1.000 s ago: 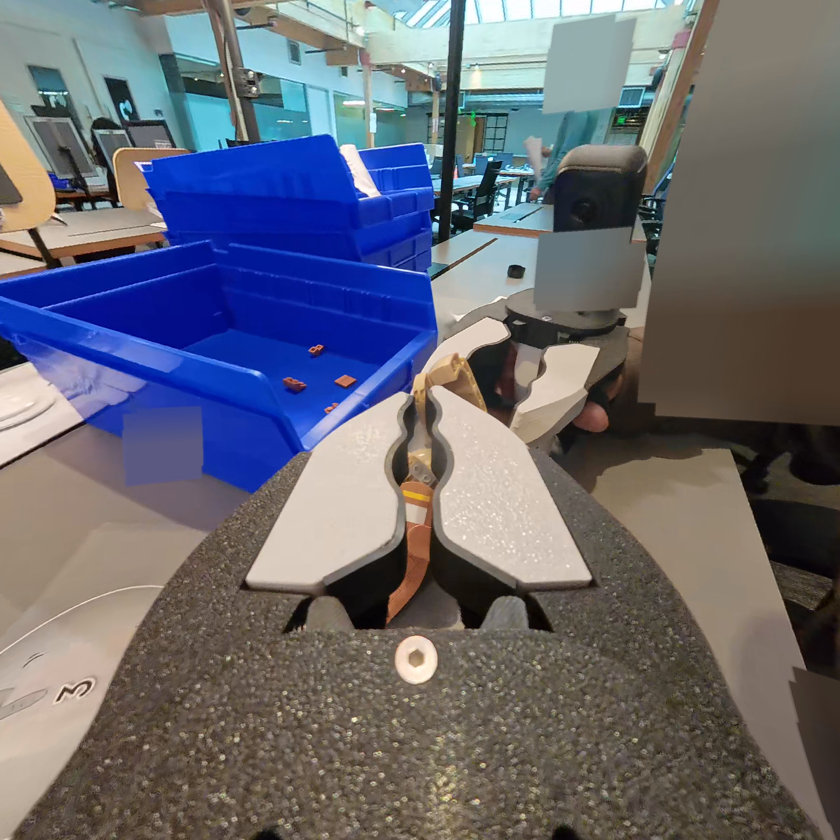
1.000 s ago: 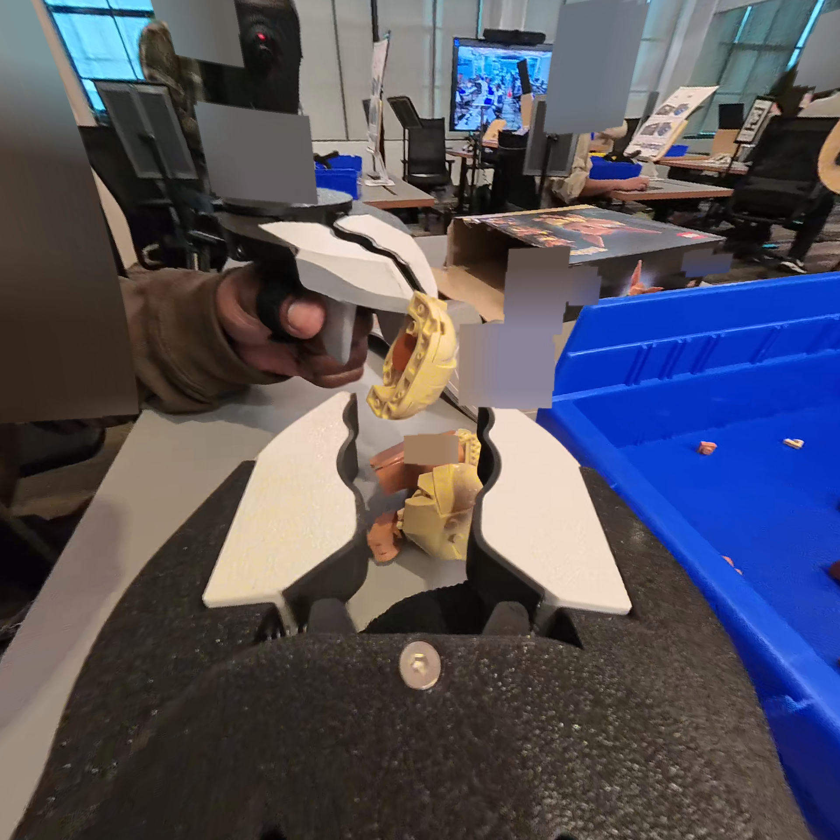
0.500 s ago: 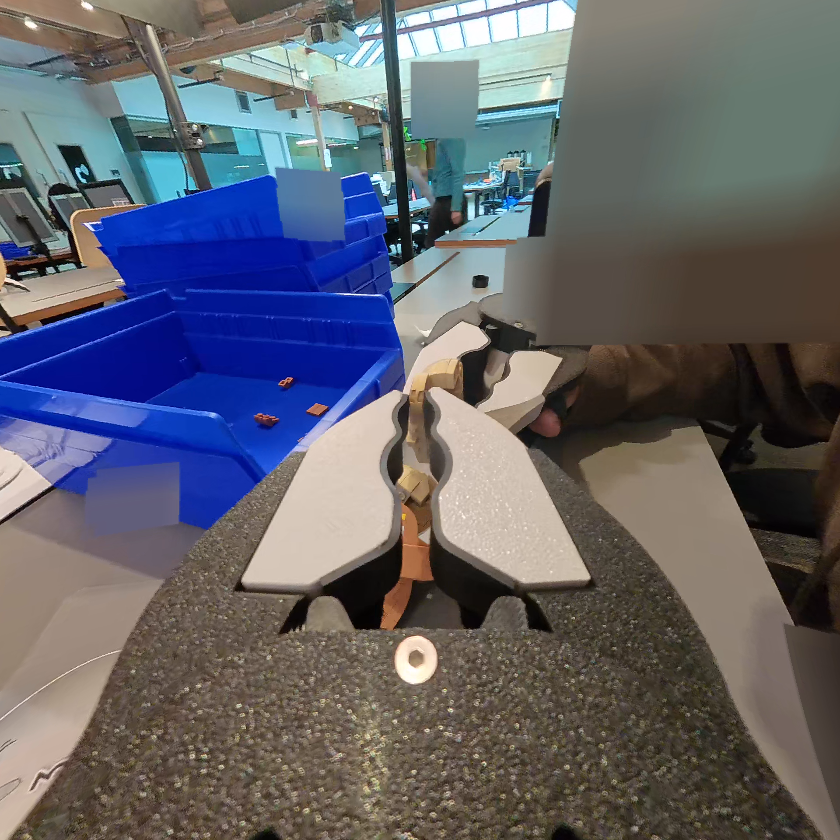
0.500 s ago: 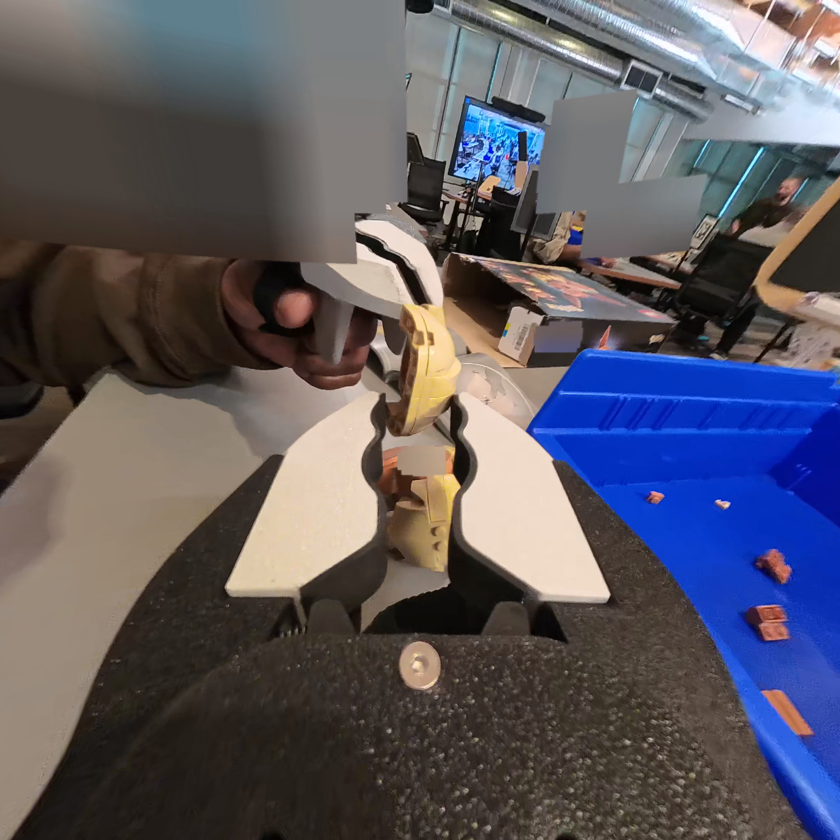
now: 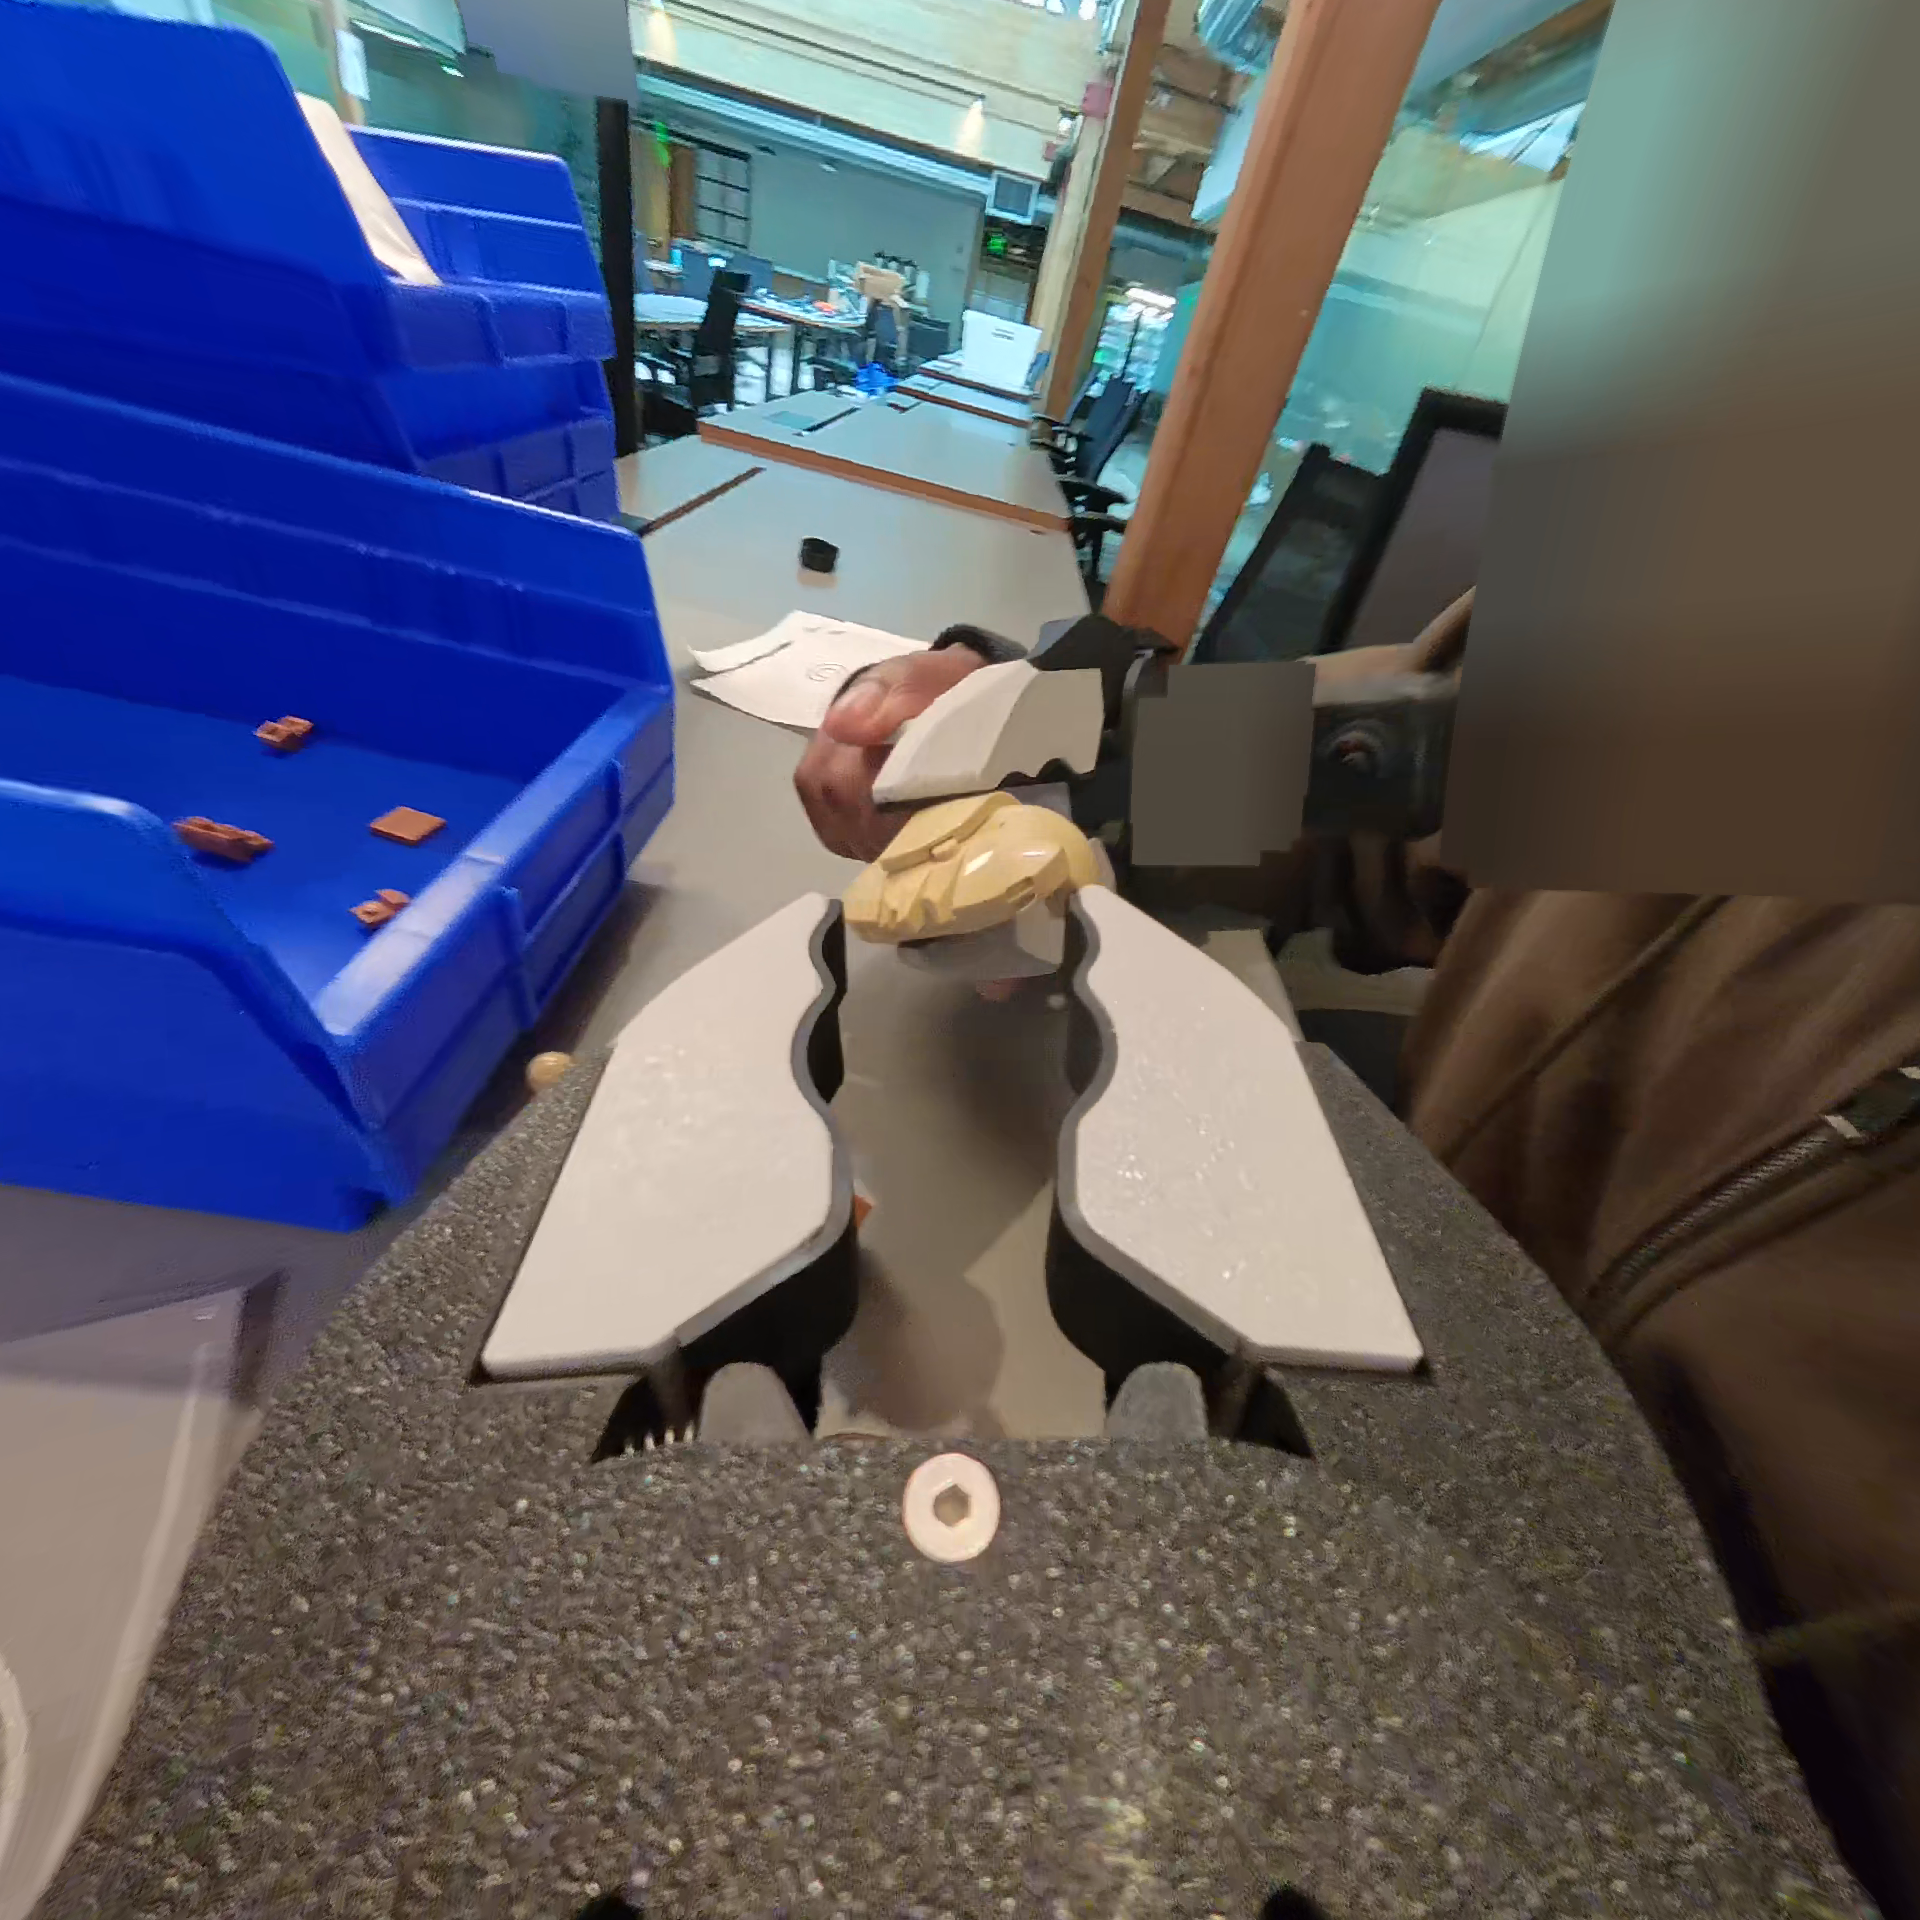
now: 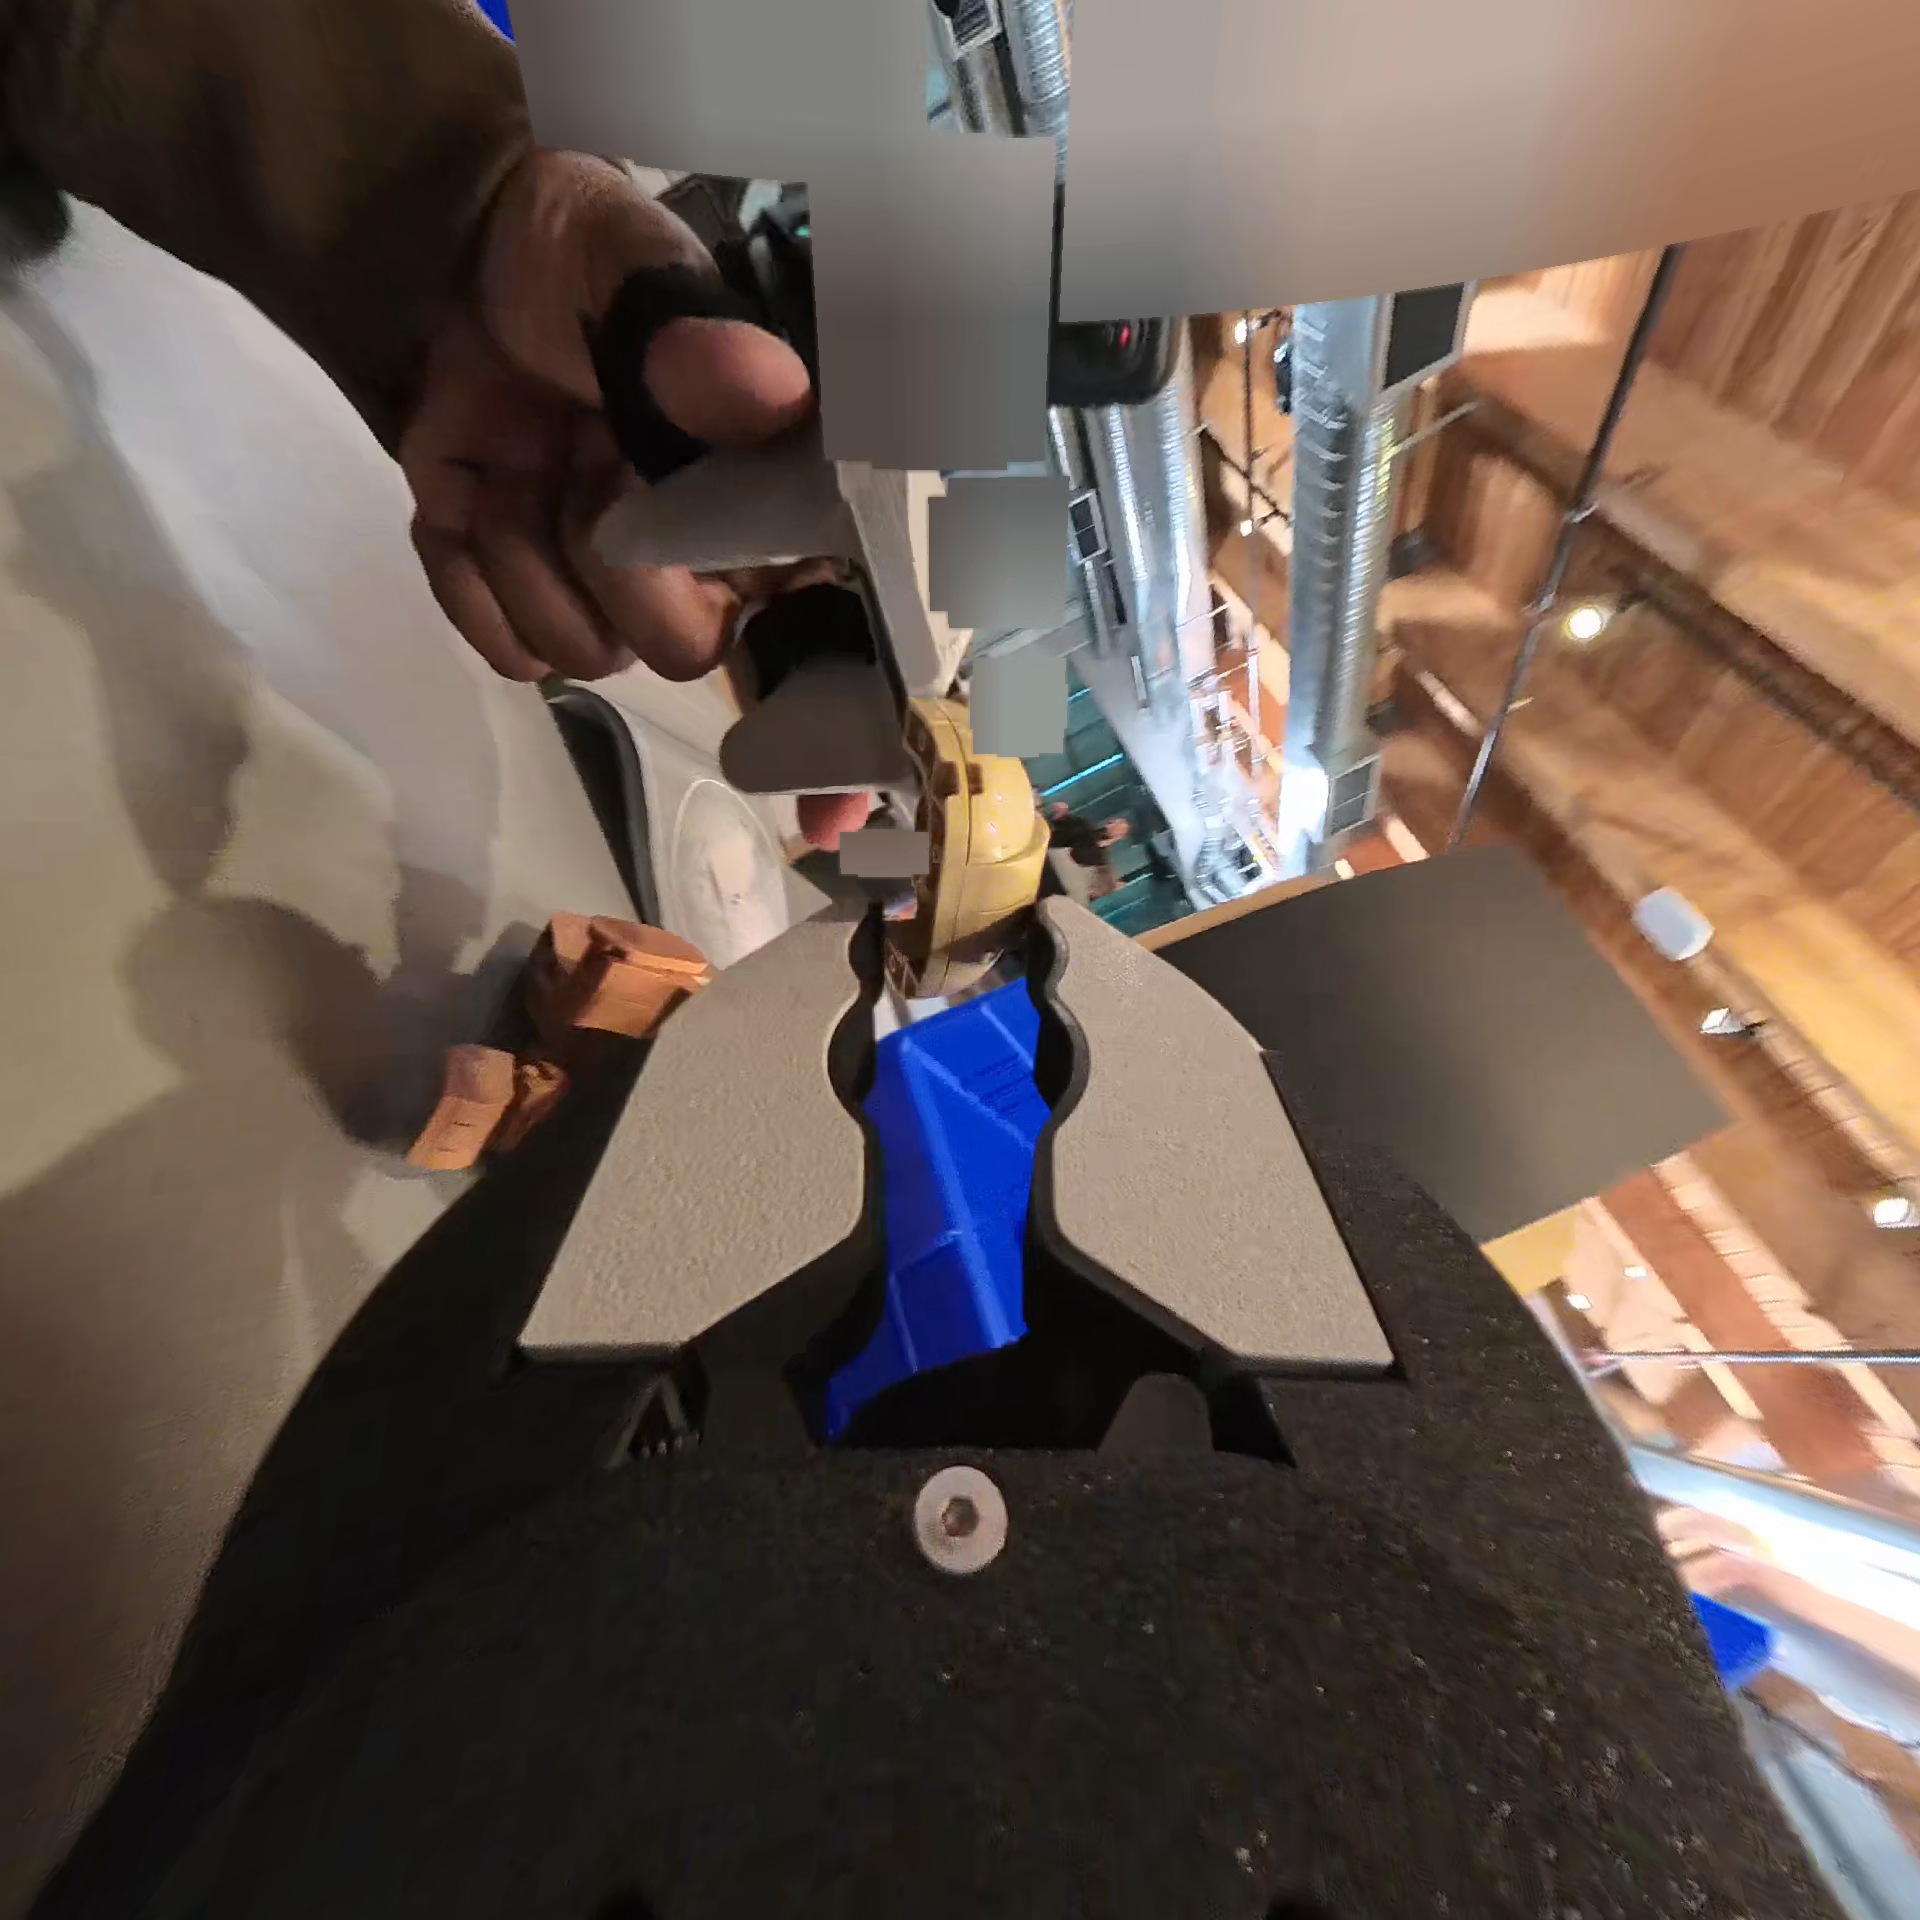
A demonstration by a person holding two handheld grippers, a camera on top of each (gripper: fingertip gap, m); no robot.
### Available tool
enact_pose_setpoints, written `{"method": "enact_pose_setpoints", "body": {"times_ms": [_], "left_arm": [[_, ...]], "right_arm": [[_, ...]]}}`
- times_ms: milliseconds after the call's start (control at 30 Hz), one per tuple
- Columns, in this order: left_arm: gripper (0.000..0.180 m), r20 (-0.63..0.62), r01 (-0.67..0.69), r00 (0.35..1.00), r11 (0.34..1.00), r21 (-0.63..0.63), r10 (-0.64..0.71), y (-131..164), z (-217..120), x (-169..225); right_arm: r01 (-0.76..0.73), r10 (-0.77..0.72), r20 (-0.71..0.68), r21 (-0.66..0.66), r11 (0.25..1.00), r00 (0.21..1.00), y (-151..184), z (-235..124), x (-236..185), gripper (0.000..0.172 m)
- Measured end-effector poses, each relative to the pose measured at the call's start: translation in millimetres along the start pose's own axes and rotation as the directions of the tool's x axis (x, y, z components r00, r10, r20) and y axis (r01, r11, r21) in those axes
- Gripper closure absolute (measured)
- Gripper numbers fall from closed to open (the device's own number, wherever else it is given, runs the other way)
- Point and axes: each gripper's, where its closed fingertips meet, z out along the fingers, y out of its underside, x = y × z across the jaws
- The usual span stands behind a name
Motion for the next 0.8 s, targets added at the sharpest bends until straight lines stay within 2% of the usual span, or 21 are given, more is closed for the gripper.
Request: {"method": "enact_pose_setpoints", "body": {"times_ms": [133,233,433,567,733,800], "left_arm": [[0.129,-0.127,0.159,0.979,0.987,0.013,-0.156,0,1,8],[0.125,-0.177,0.237,0.956,0.971,0.008,-0.232,3,3,10],[0.118,-0.162,0.186,0.967,0.98,-0.07,-0.195,21,16,15],[0.125,-0.117,0.12,0.985,0.992,-0.031,-0.123,19,19,12],[0.126,-0.053,0.049,0.997,0.999,-0.023,-0.05,21,21,5],[0.126,-0.031,0.049,0.998,0.997,-0.051,-0.051,25,22,1]], "right_arm": [[0.095,-0.094,-0.04,0.015,0.995,0.995,-5,-1,-1,0.147],[0.132,-0.13,-0.056,0.027,0.991,0.99,-9,0,-3,0.147],[0.145,-0.143,-0.054,0.035,0.989,0.988,-10,1,-7,0.147],[0.138,-0.136,-0.045,0.032,0.99,0.99,-8,3,-10,0.147],[0.075,-0.075,-0.022,0.022,0.997,0.997,-3,4,-10,0.149],[0.022,-0.023,0.027,0.008,1.0,0.999,1,4,-14,0.15]]}}
